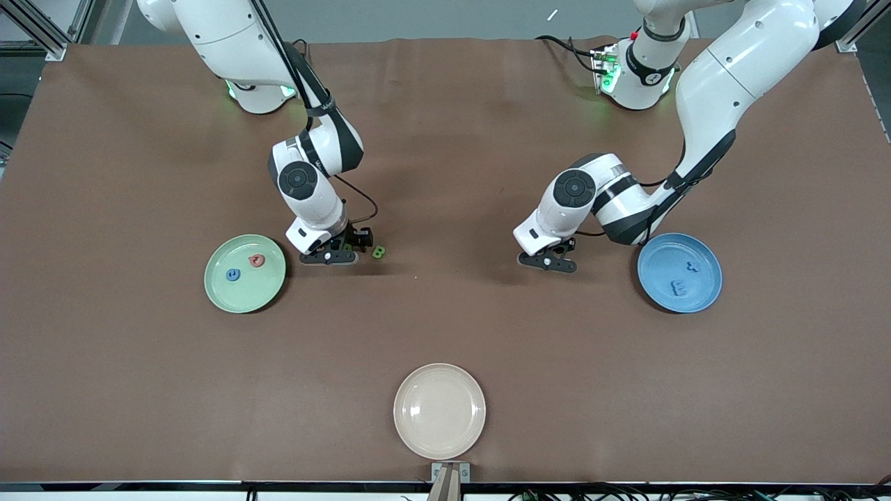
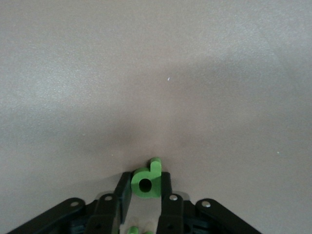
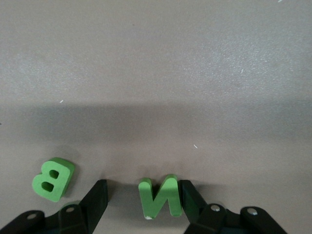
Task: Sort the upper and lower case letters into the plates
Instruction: 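Carry the d to the blue plate while the right gripper carries N to green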
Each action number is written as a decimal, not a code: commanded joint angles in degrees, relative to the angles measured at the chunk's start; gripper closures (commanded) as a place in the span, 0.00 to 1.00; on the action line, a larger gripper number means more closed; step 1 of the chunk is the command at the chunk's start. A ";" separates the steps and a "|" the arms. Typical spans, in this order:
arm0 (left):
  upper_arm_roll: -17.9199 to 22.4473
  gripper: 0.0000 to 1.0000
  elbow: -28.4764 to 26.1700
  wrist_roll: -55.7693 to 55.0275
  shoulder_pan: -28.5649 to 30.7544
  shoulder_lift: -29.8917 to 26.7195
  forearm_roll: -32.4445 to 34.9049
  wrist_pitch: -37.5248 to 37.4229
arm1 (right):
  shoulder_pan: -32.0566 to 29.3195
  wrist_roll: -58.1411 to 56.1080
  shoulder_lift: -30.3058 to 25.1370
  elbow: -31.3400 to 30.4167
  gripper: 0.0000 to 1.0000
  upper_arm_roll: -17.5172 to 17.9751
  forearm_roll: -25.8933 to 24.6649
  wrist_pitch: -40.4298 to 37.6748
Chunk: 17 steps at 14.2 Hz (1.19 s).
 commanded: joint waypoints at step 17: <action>-9.29 0.92 -7.85 18.55 34.17 -10.63 1.97 -2.54 | -13.50 -8.23 -2.76 13.63 1.00 -0.85 0.65 -26.25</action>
